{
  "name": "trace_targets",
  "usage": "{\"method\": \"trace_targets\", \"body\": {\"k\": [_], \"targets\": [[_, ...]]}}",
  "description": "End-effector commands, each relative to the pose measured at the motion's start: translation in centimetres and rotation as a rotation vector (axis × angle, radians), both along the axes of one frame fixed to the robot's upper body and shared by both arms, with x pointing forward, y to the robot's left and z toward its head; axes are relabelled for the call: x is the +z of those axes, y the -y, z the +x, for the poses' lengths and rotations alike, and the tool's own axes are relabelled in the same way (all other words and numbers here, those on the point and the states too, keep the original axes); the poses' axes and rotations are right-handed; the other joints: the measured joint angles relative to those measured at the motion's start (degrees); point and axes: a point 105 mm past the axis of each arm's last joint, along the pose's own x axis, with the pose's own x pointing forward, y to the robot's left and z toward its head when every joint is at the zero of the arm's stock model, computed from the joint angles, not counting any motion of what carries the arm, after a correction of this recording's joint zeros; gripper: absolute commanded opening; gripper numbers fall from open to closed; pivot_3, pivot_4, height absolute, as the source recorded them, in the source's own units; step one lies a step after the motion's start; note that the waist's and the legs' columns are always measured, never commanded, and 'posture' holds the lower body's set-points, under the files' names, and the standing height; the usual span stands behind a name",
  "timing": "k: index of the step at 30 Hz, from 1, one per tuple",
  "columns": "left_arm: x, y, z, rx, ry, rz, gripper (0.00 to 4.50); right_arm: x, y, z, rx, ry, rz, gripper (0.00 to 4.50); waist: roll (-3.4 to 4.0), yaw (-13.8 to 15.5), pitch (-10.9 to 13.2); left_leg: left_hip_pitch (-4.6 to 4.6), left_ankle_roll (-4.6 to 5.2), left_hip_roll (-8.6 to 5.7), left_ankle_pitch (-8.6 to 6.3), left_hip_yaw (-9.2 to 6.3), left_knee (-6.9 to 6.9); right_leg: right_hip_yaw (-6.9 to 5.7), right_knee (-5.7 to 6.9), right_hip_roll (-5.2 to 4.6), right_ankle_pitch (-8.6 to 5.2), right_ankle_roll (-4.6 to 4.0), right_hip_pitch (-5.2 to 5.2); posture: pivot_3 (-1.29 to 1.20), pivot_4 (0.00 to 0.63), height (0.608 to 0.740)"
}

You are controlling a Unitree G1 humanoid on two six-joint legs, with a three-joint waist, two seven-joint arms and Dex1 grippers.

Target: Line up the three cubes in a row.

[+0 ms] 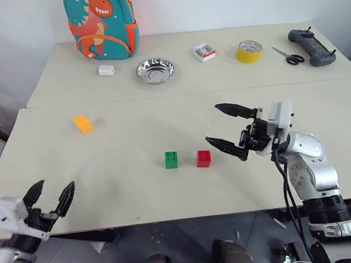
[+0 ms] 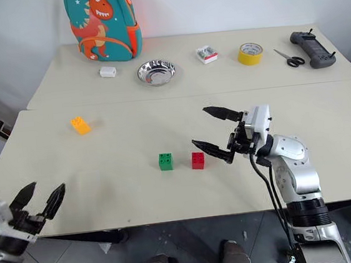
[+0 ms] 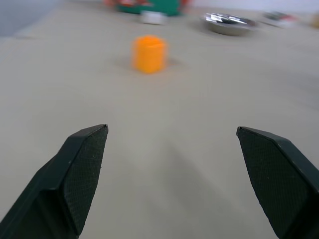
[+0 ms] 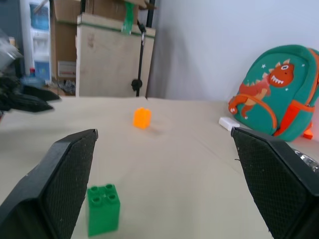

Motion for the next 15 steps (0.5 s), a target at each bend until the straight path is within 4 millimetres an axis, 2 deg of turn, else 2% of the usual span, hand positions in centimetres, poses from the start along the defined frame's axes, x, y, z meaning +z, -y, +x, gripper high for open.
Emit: {"method": "trace_targets", "body": {"k": [1, 5, 6, 10, 12, 15], "targets": [[1.9, -0.1, 0.3, 0.092, 0.070, -0.003, 4.38, 0.5, 0.0, -0.1, 0.018, 0.045, -0.028, 4.50, 0.00, 0.1, 0.0, -0.01, 0.00, 0.00, 0.01, 0.00, 0.01, 0.00, 0.00, 0.00, 0.00, 0.00, 0.00, 0.00, 0.150, 0.740], [2.3, 2.5, 5.8, 0.134, 0.052, -0.103, 4.38, 0.3, 0.0, -0.4, 0.075, 0.013, -0.059, 4.50, 0.01, 0.7, 0.0, 0.00, 0.05, -0.04, 0.03, 0.01, 0.06, 0.01, -0.01, 0.00, 0.02, -0.04, 0.06, 0.00, 0.150, 0.740], [2.5, 2.7, 7.2, 0.159, 0.038, -0.114, 4.38, 0.2, -0.1, -0.5, 0.087, 0.005, -0.062, 4.50, -0.06, 0.8, -0.1, 0.02, 0.05, -0.05, 0.03, 0.01, 0.08, 0.02, -0.01, 0.00, 0.02, -0.04, 0.08, 0.00, 0.150, 0.740], [2.5, 2.9, 10.6, 0.237, -0.015, -0.145, 4.38, 0.1, -0.2, -0.8, 0.116, -0.018, -0.074, 4.50, -0.14, 0.1, -0.1, 0.03, 0.03, -0.05, 0.03, 0.03, 0.00, -0.02, 0.01, 0.02, 0.03, -0.04, 0.03, 0.00, 0.150, 0.740], [3.1, 4.1, 13.6, 0.234, -0.023, -0.159, 4.38, -0.1, -0.2, -1.3, 0.138, -0.042, -0.085, 4.50, -0.15, -0.1, -0.1, 0.04, 0.02, -0.05, 0.02, 0.08, -0.09, -0.04, -0.01, 0.03, 0.03, -0.03, -0.01, 0.00, 0.150, 0.740], [3.7, 4.1, 15.6, 0.294, -0.018, -0.146, 4.38, -0.1, 0.0, -1.5, 0.149, -0.063, -0.091, 4.50, -0.16, 0.0, -0.1, -0.01, 0.00, -0.05, 0.04, 0.06, -0.05, -0.11, -0.08, 0.06, 0.04, -0.02, 0.02, 0.00, 0.150, 0.740]]}}
